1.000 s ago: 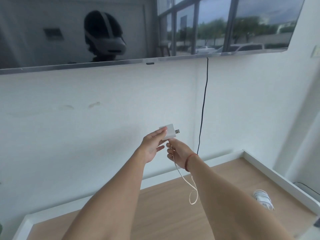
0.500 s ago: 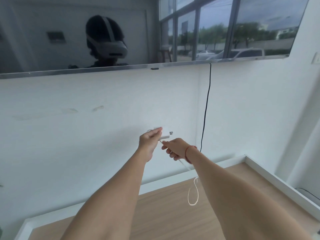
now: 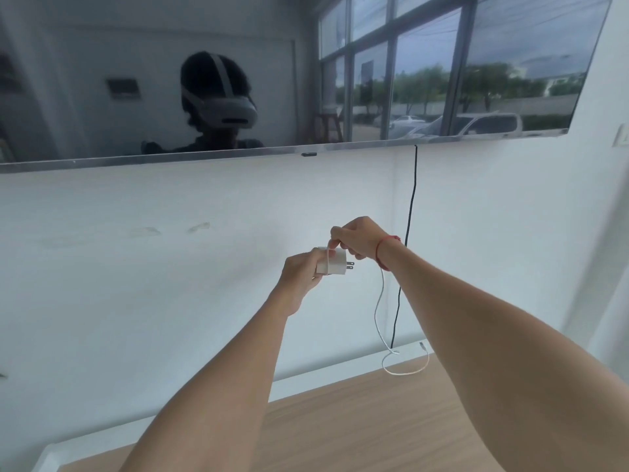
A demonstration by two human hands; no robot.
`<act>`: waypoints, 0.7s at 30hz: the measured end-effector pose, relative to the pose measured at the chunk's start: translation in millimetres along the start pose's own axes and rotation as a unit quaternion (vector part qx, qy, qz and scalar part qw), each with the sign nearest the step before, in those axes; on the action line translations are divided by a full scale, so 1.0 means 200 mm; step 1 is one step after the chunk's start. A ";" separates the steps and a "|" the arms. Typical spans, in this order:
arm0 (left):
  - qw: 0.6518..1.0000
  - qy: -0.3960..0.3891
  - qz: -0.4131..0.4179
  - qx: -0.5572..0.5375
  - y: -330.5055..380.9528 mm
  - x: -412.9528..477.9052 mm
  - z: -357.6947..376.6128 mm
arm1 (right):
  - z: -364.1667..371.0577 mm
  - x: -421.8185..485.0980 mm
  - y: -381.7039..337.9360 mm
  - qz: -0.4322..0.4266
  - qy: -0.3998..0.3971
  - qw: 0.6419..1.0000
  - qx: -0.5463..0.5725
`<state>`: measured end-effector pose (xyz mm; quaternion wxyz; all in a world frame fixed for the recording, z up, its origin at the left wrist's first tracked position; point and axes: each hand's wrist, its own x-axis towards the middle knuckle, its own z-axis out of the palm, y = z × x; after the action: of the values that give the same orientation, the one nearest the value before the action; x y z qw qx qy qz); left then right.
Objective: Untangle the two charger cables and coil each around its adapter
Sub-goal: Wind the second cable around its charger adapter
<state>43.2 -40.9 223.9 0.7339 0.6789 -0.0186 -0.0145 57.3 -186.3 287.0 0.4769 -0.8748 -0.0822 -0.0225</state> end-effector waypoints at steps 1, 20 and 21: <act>1.000 0.001 0.011 0.005 0.01 0.00 0.01 | -0.01 0.01 0.00 -0.004 0.003 1.000 0.002; 0.994 -0.065 0.057 -0.068 0.21 -0.06 -0.01 | 0.17 0.03 0.18 0.106 0.049 0.946 0.301; 0.995 -0.042 0.064 -0.058 0.21 -0.06 -0.01 | 0.20 0.02 0.17 0.113 0.053 0.960 0.250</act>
<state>31.4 -34.9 265.7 0.7701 0.6314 -0.0915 0.0029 65.5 -169.8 238.2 0.6835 -0.7289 0.0397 0.0068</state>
